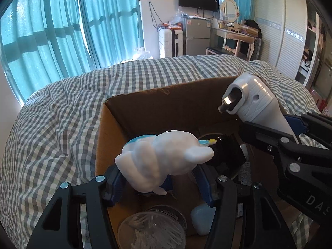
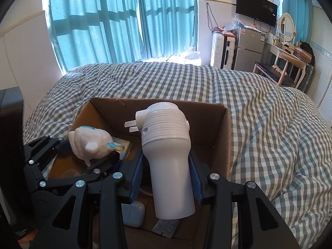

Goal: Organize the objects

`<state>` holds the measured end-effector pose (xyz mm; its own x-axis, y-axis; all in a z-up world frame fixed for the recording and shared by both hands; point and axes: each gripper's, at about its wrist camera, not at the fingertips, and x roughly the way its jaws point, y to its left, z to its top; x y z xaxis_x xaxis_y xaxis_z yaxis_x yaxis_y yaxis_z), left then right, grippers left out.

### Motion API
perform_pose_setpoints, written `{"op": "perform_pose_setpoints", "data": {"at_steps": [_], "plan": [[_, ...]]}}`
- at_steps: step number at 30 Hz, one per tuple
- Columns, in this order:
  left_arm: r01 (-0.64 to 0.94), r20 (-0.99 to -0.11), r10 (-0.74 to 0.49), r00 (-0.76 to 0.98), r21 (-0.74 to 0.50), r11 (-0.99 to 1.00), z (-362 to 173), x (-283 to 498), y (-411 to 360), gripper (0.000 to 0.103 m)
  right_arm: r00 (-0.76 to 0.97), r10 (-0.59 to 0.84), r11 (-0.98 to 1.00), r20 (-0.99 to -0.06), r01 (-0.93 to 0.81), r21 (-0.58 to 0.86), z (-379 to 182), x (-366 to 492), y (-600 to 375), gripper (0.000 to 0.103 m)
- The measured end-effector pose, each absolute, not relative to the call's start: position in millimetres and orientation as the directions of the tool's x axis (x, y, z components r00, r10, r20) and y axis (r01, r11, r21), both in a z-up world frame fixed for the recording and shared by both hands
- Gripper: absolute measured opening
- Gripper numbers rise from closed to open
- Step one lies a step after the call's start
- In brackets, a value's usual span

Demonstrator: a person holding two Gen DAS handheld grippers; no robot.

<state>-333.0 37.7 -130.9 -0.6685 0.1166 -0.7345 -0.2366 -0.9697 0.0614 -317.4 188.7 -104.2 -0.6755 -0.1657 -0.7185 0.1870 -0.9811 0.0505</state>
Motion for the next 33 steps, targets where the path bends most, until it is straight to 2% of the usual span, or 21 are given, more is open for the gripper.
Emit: {"op": "perform_pose_setpoints", "data": {"at_steps": [6, 9, 11, 14, 16, 20, 27, 29, 33], "plan": [[-0.253, -0.738, 0.132, -0.662, 0.054, -0.966, -134, -327, 42, 0.064, -0.685, -0.167, -0.982, -0.709, 0.183, 0.055, -99, -314, 187, 0.044], [-0.232, -0.728, 0.103, -0.677, 0.079, -0.969, -134, -324, 45, 0.08, -0.701, -0.163, -0.983, -0.694, 0.172, 0.056, -92, -310, 189, 0.055], [-0.22, -0.706, 0.097, -0.701, 0.085, -0.972, -129, -321, 46, 0.082, -0.715, -0.158, -0.985, -0.681, 0.162, 0.058, -85, -306, 191, 0.061], [-0.218, -0.684, 0.102, -0.723, 0.085, -0.972, -121, -314, 48, 0.092, -0.727, -0.164, -0.985, -0.667, 0.155, 0.073, -75, -301, 196, 0.069], [-0.22, -0.667, 0.104, -0.737, 0.092, -0.971, -116, -308, 50, 0.095, -0.734, -0.173, -0.984, -0.656, 0.157, 0.084, -69, -296, 198, 0.071], [-0.218, -0.655, 0.098, -0.749, 0.104, -0.971, -102, -303, 49, 0.097, -0.758, -0.172, -0.985, -0.63, 0.148, 0.092, -53, -284, 204, 0.077], [-0.208, -0.643, 0.13, -0.755, 0.046, -0.977, -67, -291, 34, 0.097, -0.794, -0.184, -0.983, -0.579, 0.137, 0.126, -18, -257, 217, 0.083], [-0.187, -0.627, 0.128, -0.768, 0.029, -0.982, -50, -285, 26, 0.098, -0.808, -0.17, -0.985, -0.564, 0.127, 0.115, -6, -247, 220, 0.089], [-0.157, -0.577, 0.129, -0.807, -0.002, -0.988, -15, -264, 11, 0.1, -0.837, -0.146, -0.989, -0.528, 0.112, 0.096, 20, -223, 225, 0.09]]}}
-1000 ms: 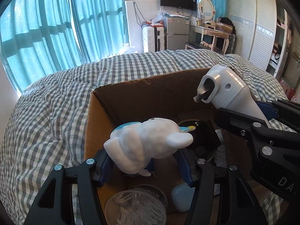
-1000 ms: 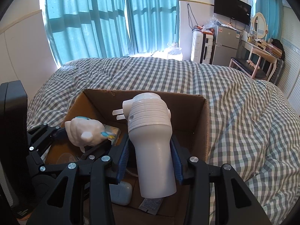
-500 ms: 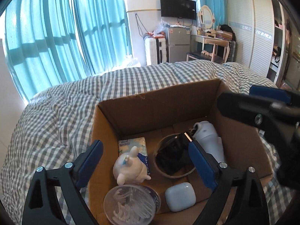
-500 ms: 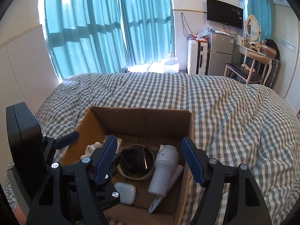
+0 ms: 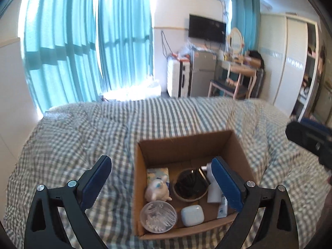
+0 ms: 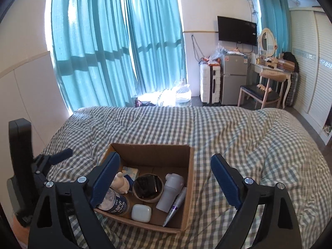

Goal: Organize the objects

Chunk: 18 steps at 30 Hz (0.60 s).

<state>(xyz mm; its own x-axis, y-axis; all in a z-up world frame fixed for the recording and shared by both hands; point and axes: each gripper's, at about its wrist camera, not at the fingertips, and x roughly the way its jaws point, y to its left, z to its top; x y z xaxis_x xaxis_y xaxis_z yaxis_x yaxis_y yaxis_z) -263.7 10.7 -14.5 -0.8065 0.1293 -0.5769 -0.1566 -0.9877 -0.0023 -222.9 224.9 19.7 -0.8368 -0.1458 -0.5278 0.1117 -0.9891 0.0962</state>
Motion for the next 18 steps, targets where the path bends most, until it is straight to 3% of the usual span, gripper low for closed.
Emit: {"op": "perform_pose_setpoints", "data": {"at_steps": [18], "plan": [[-0.105, -0.343, 0.091, -0.935, 0.024, -0.994, 109, -140, -5, 0.103, -0.938, -0.067, -0.998, -0.339, 0.067, 0.011, 111, -102, 237, 0.101]]}}
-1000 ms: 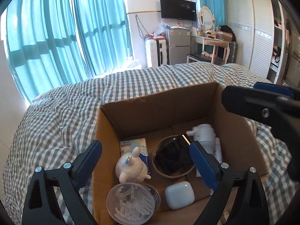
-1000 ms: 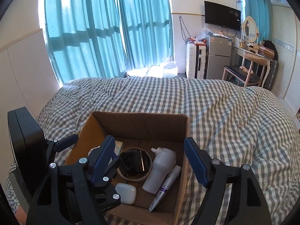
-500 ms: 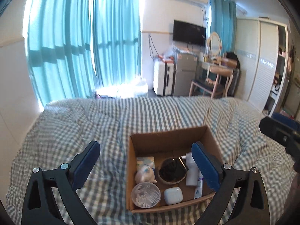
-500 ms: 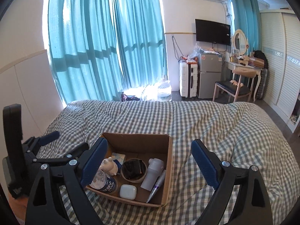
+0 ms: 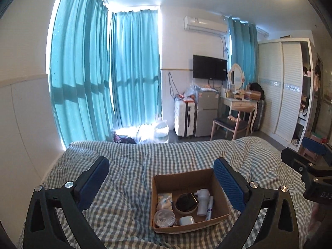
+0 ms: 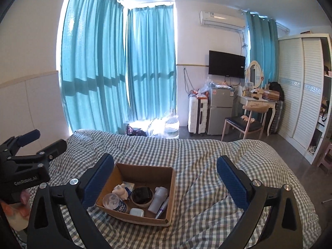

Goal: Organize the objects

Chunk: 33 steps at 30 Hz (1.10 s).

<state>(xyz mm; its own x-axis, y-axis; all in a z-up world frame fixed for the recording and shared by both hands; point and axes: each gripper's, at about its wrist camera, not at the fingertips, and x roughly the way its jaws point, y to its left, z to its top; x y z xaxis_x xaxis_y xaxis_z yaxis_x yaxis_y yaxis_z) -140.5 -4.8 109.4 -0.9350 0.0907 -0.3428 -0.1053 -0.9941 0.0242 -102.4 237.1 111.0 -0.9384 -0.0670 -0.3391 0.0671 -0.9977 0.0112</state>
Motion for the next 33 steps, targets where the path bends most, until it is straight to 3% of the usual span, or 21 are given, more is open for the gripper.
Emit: {"op": "perform_pose_setpoints", "data": {"at_steps": [12, 25, 29, 33], "plan": [[-0.078, -0.291, 0.074, -0.954, 0.002, -0.997, 100, -91, -3, 0.103, -0.967, -0.056, -0.998, -0.247, 0.054, 0.016, 101, -51, 249, 0.102], [0.006, -0.272, 0.004, -0.962, -0.036, -0.999, 43, -50, -19, 0.103, -0.971, 0.007, -0.996, -0.239, 0.014, -0.086, 38, -27, 247, 0.102], [0.022, -0.238, -0.012, -0.971, -0.041, -0.999, 25, -36, -21, 0.103, -0.968, -0.034, -0.998, -0.248, 0.046, -0.046, 22, -19, 248, 0.102], [0.011, -0.268, -0.009, -0.963, -0.008, -1.0, 14, -35, -19, 0.103, -0.968, -0.018, -0.997, -0.25, 0.038, -0.073, 6, -13, 244, 0.102]]}}
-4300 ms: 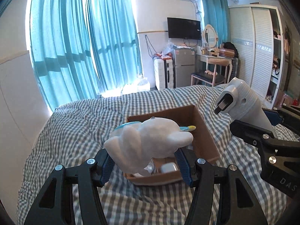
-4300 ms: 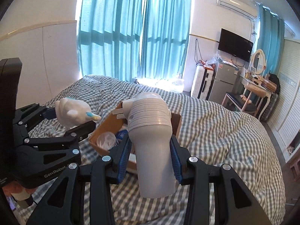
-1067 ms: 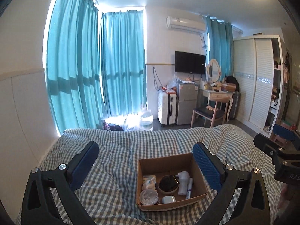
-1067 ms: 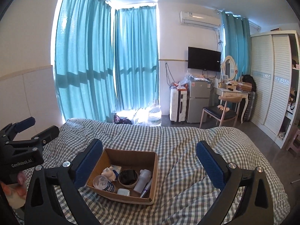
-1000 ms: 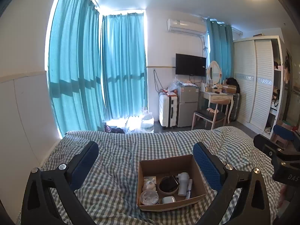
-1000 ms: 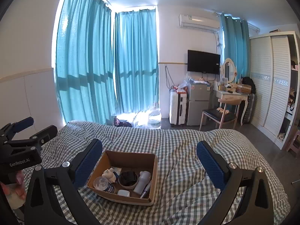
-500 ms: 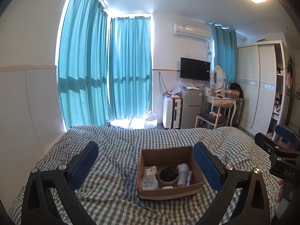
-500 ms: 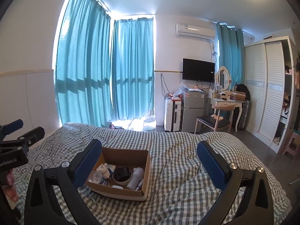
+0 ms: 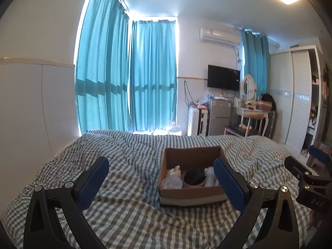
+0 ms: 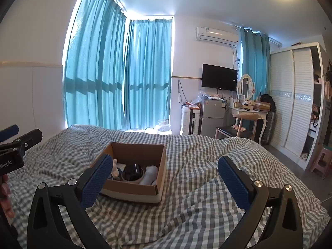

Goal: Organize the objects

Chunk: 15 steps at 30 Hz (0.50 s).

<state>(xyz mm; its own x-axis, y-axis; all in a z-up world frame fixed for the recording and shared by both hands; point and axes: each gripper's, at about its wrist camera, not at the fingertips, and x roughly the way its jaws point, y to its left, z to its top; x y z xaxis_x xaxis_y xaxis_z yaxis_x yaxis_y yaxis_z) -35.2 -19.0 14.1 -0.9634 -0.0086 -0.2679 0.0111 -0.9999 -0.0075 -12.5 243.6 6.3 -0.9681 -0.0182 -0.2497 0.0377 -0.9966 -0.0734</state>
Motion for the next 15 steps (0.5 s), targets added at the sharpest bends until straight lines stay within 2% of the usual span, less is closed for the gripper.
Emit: {"op": "perform_pose_setpoints", "data": {"at_steps": [15], "plan": [[-0.008, -0.289, 0.007, -0.957, 0.0, -1.0, 12.2, -29.6, -9.3, 0.103, -0.964, -0.009, -0.995, -0.265, 0.034, -0.089, 1.6, -9.7, 237.3, 0.102]]}}
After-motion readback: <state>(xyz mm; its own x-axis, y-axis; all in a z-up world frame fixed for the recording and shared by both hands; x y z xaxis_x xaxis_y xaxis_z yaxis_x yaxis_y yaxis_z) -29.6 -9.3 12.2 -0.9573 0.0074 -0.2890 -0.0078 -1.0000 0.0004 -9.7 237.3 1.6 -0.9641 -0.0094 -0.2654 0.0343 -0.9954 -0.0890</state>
